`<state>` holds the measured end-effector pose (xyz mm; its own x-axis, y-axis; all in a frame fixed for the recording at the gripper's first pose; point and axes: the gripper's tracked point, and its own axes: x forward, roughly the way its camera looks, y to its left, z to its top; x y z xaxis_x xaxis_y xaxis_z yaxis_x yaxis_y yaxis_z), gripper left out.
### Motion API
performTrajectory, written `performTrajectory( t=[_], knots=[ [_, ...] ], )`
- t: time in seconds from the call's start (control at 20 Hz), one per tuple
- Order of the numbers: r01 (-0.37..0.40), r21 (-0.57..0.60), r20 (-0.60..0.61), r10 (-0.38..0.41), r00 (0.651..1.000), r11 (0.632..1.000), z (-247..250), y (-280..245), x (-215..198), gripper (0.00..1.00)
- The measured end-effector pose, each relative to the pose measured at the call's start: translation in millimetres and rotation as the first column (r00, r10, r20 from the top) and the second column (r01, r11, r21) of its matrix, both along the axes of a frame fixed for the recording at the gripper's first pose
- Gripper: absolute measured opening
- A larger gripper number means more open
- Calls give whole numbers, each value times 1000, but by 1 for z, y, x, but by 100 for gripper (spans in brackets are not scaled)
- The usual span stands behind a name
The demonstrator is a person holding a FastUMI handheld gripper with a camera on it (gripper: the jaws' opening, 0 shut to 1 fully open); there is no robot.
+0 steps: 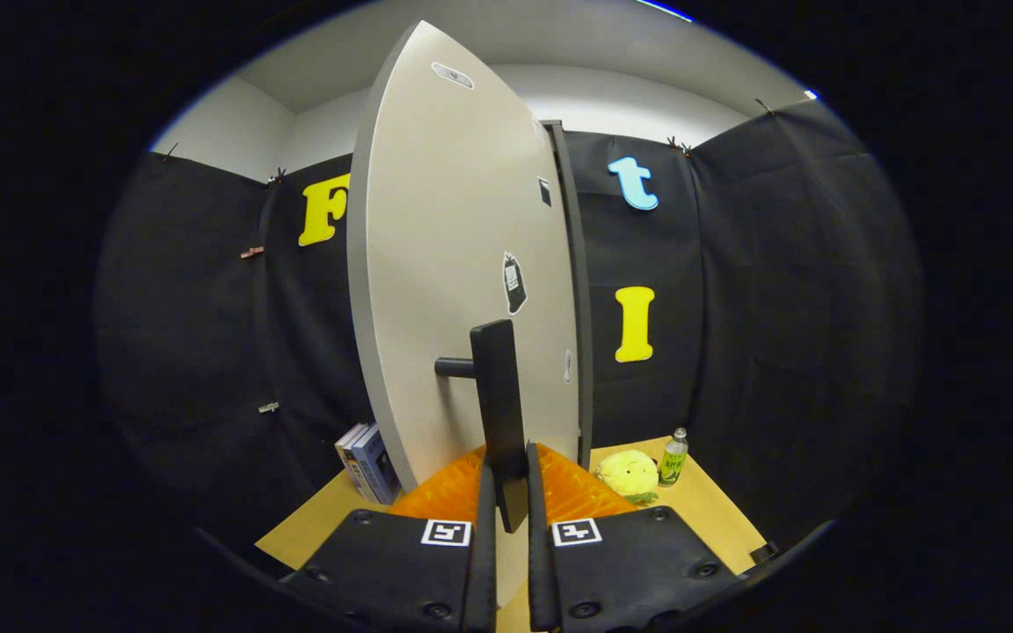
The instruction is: Open the shoe cabinet door, grab the shoes and put them into the shoe cabinet, then close the shoe cabinet door.
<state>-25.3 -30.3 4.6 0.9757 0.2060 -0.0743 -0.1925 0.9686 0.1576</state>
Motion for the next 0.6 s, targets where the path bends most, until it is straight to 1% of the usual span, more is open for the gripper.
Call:
performTrajectory(
  t=[0.2,0.3,0.4,0.5,0.55,0.6],
  knots=[
    [-25,-72,13,26,1000,997,0,-28,-6,19],
    [-32,-81,19,34,999,996,-1,-37,-6,19],
    [-15,-54,17,16,1000,998,-2,-47,-4,19],
    [9,-26,14,-9,1000,1000,-2,-58,-2,16],
    [25,-26,16,-25,1000,999,2,-63,0,14],
    [33,-30,21,-33,999,999,-2,-68,-2,13]
  ],
)
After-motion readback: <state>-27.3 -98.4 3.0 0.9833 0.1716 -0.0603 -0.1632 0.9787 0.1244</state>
